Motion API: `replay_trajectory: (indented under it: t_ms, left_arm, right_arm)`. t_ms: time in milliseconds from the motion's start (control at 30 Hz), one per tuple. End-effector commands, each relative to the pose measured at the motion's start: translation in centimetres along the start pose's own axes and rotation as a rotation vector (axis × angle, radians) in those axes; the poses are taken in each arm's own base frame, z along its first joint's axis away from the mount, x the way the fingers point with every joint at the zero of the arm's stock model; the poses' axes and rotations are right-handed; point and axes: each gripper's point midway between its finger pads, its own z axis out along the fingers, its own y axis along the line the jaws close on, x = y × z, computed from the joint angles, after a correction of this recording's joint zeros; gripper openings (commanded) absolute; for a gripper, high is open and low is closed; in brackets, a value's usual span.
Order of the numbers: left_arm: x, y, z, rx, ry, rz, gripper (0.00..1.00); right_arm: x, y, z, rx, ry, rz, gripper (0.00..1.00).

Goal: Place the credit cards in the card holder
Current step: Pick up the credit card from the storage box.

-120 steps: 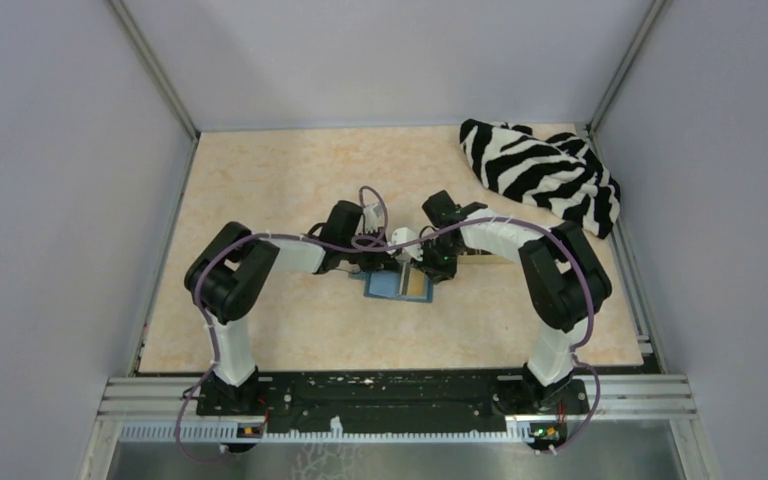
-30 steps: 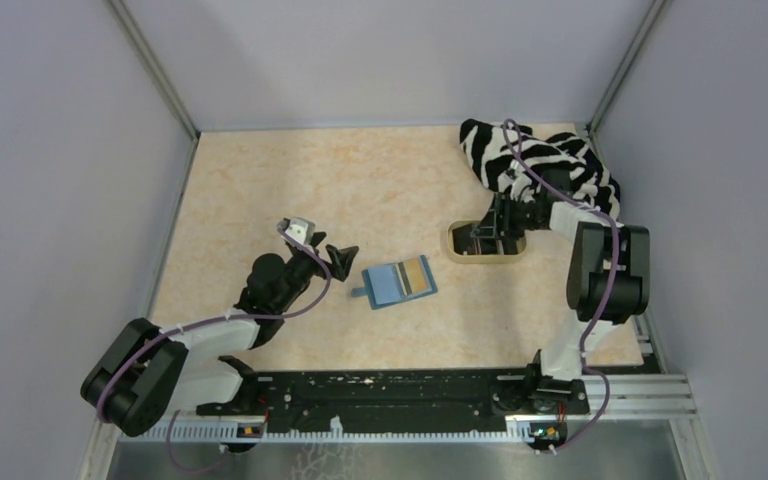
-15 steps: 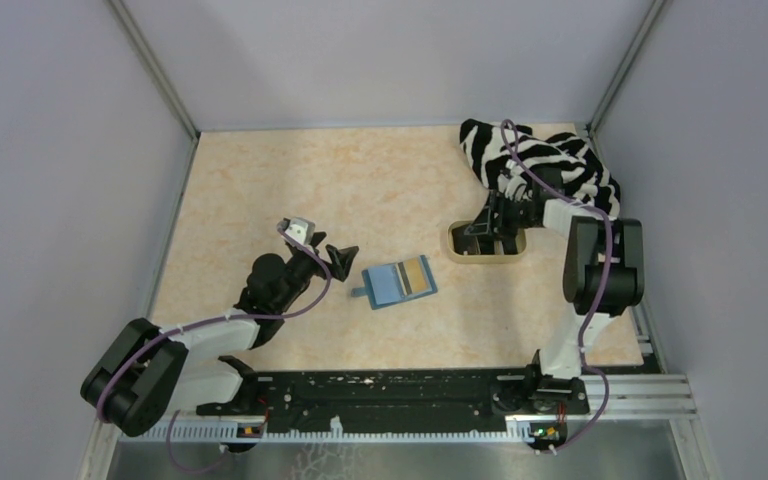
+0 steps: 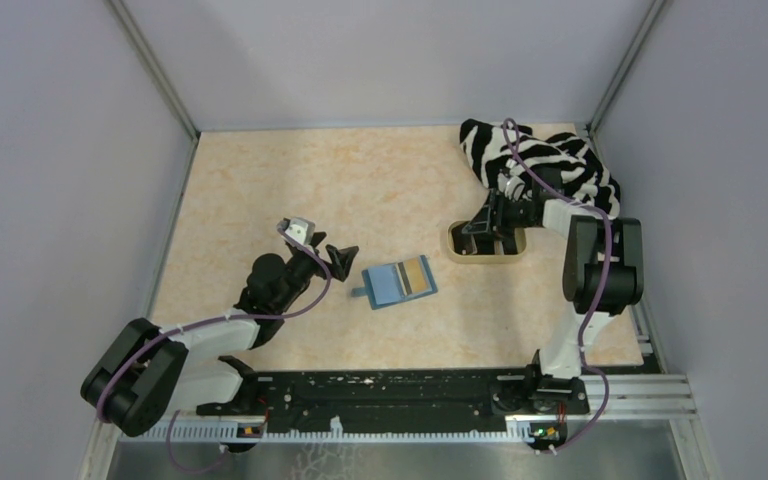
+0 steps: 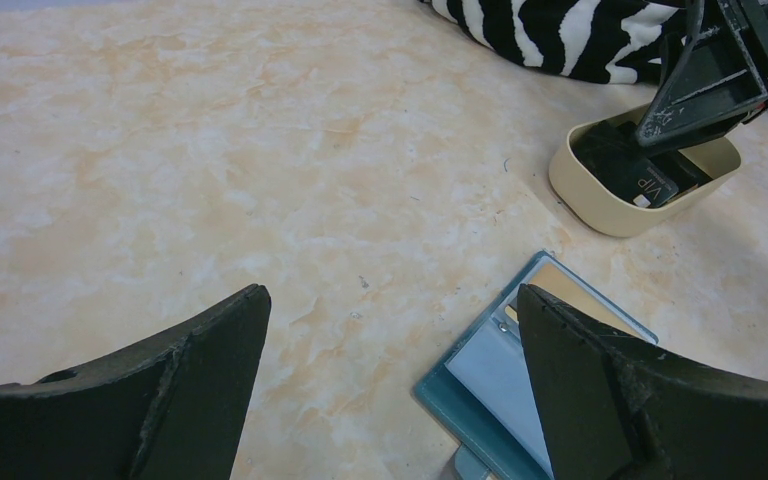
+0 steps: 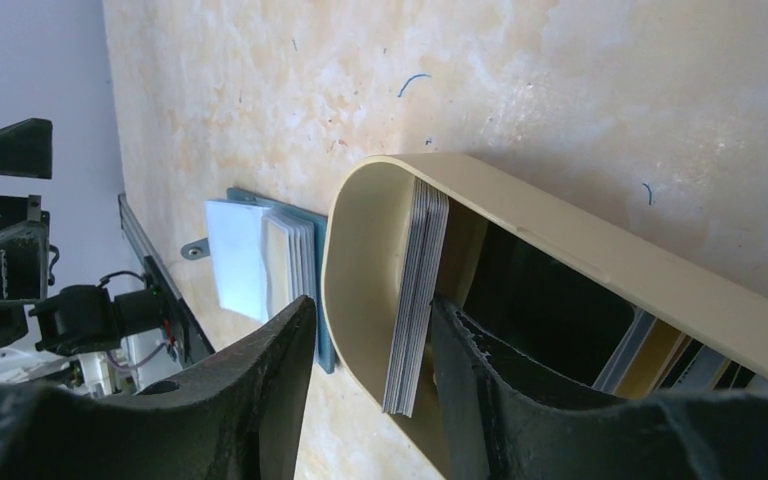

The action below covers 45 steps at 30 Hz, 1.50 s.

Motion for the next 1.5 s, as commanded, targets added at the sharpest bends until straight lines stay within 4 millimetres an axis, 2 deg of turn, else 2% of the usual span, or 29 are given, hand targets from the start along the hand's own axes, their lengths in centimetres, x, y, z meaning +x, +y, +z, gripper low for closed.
replay_trajectory:
  t_ms: [0, 300, 500, 700, 1100, 1233, 1467]
  left_arm:
    - [-1.0, -0.4, -0.1, 0.022, -0.04, 0.008, 0.99]
    - [-1.0, -0.3, 0.0, 0.02, -0.037, 0.008, 0.99]
    - [-1.0, -0.3, 0.0, 0.02, -0.036, 0.008, 0.99]
    - [-0.9, -0.4, 0.1, 0.02, -0.033, 0.008, 0.99]
    - [-0.9, -0.3, 0.3, 0.017, -0.025, 0.007, 0.99]
    - [-0.9, -0.3, 0.3, 0.018, -0.025, 0.009, 0.99]
    - [-0.9, -0.3, 0.3, 0.017, -0.025, 0.007, 0.99]
  right_arm:
    - [-1.6, 2.6, -0.6, -0.071, -0.04, -0.063, 0.46]
    - [-0.8, 1.9, 0.0, -0.079, -0.003, -0.008, 0.45]
    - [-0.4, 1.9, 0.3, -0.102, 0.015, 0.018, 0.48]
    - [-0.2, 1.4, 0.5, -0.085, 0.025, 0.026, 0.53]
    - [0.9, 0.2, 1.8, 0.001, 0.09, -0.001, 0.55]
    - [0.8, 0.2, 1.7, 0.011, 0.096, -0.017, 0.53]
    - [-0.2, 1.9, 0.6, -0.039, 0.072, -0.042, 0.48]
